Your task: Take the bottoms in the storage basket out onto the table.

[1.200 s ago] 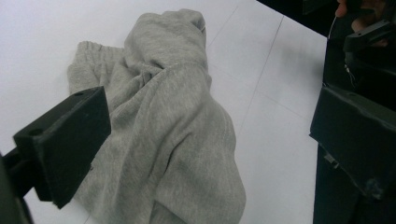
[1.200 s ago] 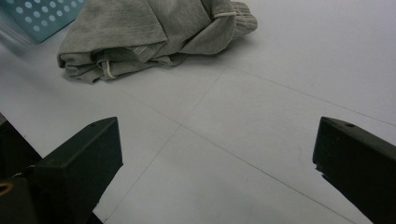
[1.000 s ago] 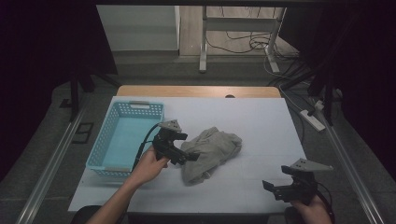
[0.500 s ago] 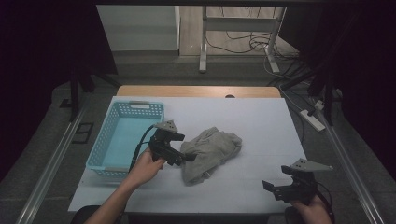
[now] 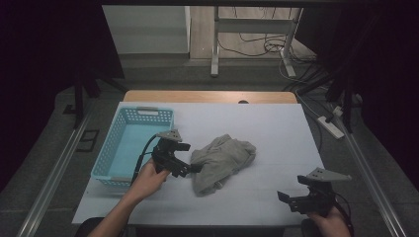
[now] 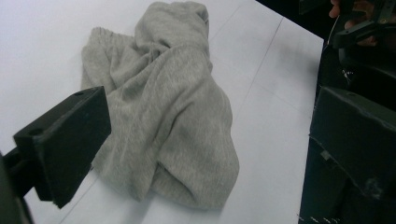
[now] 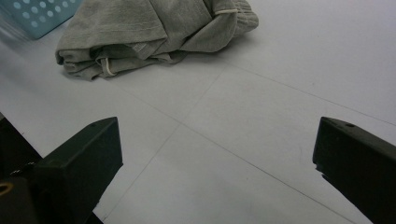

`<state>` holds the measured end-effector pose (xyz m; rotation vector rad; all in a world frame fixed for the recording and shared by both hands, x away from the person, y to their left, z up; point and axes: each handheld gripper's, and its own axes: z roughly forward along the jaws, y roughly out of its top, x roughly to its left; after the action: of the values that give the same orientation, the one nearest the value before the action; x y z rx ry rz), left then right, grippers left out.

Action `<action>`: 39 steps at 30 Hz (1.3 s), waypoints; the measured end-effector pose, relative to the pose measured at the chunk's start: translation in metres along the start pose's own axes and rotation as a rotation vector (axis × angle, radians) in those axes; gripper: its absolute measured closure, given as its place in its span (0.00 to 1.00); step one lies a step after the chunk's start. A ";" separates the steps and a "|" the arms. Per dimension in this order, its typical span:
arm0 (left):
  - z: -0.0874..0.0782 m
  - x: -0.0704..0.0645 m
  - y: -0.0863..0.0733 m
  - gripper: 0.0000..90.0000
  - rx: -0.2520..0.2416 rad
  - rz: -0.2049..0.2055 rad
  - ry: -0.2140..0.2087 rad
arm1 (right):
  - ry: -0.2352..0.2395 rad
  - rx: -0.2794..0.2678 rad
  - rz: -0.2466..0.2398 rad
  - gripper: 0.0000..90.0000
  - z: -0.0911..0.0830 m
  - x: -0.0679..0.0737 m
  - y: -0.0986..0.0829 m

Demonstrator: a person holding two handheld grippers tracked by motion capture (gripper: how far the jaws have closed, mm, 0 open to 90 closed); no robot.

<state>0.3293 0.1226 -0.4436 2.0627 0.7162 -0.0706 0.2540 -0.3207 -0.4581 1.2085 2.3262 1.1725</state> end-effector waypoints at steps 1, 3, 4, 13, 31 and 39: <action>0.000 0.000 -0.001 0.00 0.003 -0.002 -0.003 | 0.000 0.000 0.000 0.02 0.000 0.000 0.000; -0.001 0.000 -0.002 0.00 0.006 -0.003 -0.003 | 0.001 0.001 0.001 0.02 0.000 0.000 0.000; -0.002 0.000 -0.002 0.00 0.007 -0.004 -0.002 | 0.001 0.001 0.001 0.02 0.000 0.000 0.000; -0.009 -0.001 -0.008 0.00 -0.001 -0.004 0.013 | 0.002 0.005 0.000 0.02 0.000 0.000 0.000; -0.033 -0.003 -0.018 0.00 -0.021 -0.036 0.036 | -0.001 0.012 -0.004 0.02 0.001 0.000 0.000; -0.042 -0.003 -0.027 0.00 -0.026 -0.033 0.030 | 0.000 0.012 -0.004 0.02 0.001 0.000 0.000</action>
<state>0.3038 0.1651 -0.4392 2.0309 0.7654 -0.0490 0.2547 -0.3195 -0.4585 1.2079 2.3378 1.1582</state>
